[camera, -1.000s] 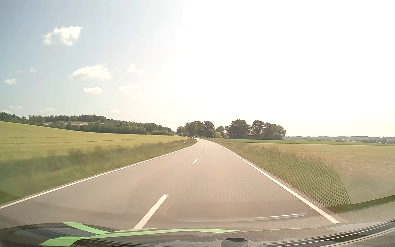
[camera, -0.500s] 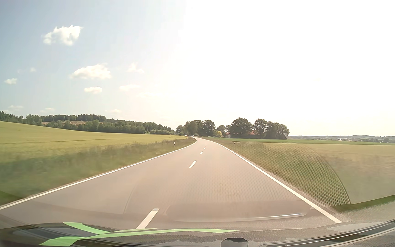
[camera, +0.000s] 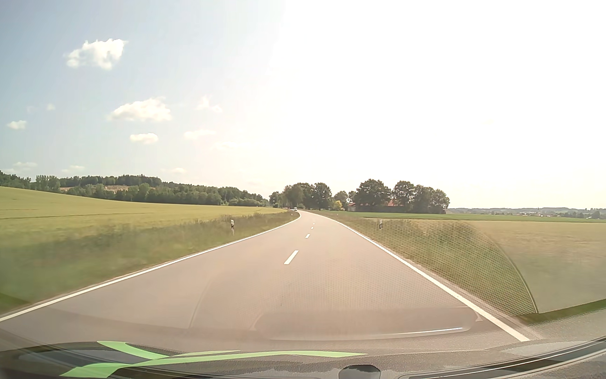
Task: Follow the waypoints while adhering to traffic rules and regulations
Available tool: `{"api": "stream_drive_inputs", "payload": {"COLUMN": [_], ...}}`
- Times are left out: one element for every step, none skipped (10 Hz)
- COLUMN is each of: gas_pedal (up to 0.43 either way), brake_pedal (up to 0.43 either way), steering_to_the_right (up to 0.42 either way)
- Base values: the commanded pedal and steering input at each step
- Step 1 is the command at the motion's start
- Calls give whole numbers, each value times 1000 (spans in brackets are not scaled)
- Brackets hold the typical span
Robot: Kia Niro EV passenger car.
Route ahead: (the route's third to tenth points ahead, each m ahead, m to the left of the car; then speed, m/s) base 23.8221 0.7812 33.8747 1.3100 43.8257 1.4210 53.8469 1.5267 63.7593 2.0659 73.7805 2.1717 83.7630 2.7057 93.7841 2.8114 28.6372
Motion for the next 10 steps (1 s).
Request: {"api": "stream_drive_inputs", "payload": {"gas_pedal": [118, 138, 150, 157, 169, 169, 169, 177, 177, 189], "brake_pedal": [0, 0, 0, 0, 0, 0, 0, 0, 0, 0], "steering_to_the_right": [-1, -2, -1, -2, -2, -1, -2, -3, -3, -3]}}
